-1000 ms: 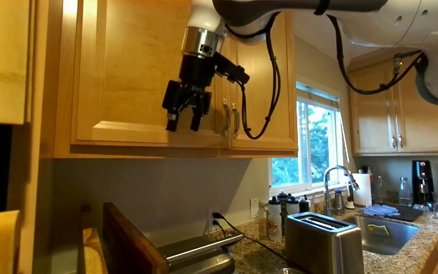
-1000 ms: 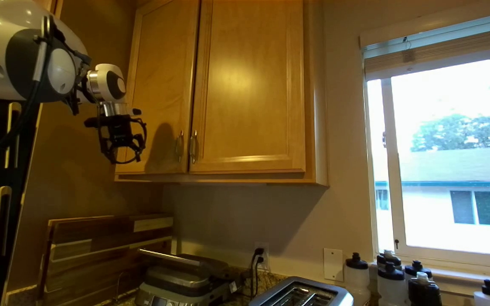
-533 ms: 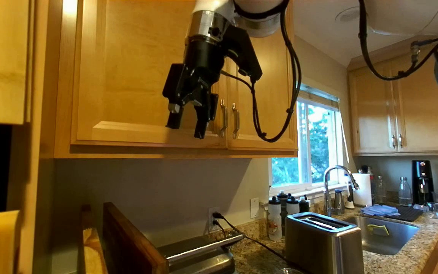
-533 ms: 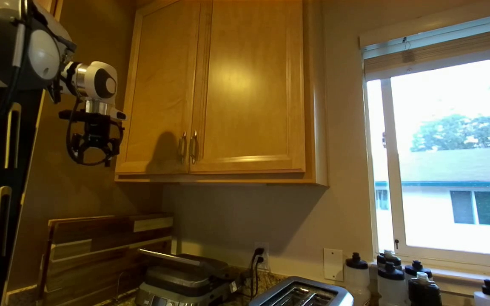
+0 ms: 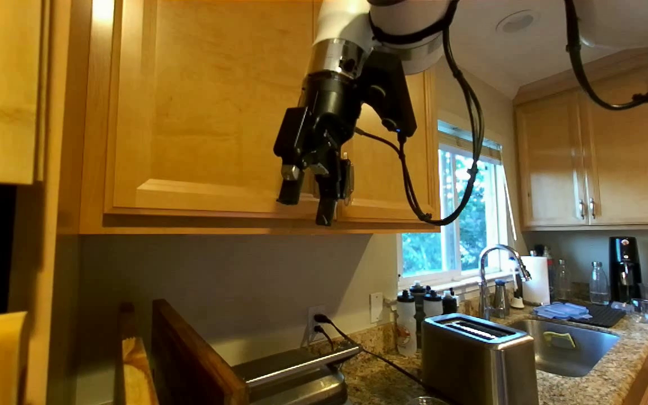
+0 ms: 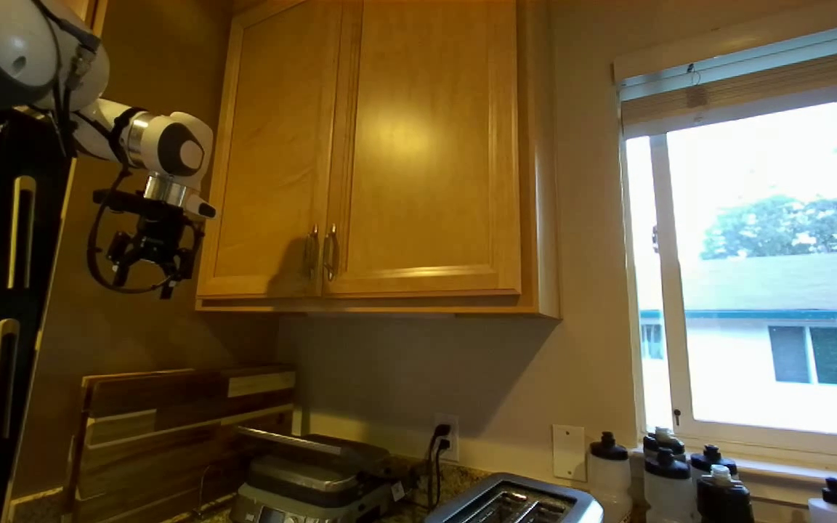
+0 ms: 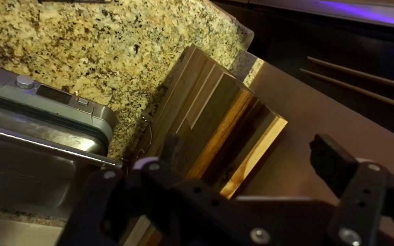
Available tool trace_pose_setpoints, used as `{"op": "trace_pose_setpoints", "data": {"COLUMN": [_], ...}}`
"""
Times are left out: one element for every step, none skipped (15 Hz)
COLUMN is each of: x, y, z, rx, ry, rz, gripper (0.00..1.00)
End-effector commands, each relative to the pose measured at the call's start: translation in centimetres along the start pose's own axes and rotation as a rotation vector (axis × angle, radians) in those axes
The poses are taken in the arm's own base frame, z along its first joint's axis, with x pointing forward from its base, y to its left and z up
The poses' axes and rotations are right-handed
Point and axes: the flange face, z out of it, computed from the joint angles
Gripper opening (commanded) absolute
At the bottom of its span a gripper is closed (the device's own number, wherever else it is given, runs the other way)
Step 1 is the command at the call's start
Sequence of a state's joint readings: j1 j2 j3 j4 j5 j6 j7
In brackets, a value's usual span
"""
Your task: Close the top cabinet
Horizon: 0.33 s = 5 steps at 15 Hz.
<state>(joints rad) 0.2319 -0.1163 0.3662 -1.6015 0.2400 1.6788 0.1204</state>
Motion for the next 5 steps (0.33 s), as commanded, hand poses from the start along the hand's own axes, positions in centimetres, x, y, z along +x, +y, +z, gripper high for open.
{"op": "trace_pose_setpoints", "data": {"x": [0.14,0.23,0.34,0.37,0.42], "y": [-0.08,-0.12,-0.15,-0.13,-0.10], "z": [-0.10,-0.05,0.10,0.23,0.27], "rx": [0.000,0.002,0.003,0.004,0.004], "ry": [-0.001,-0.001,-0.004,-0.006,-0.006], "rz": [0.000,-0.002,-0.003,-0.003,-0.003], "gripper": [1.00,1.00,1.00,1.00,1.00]}}
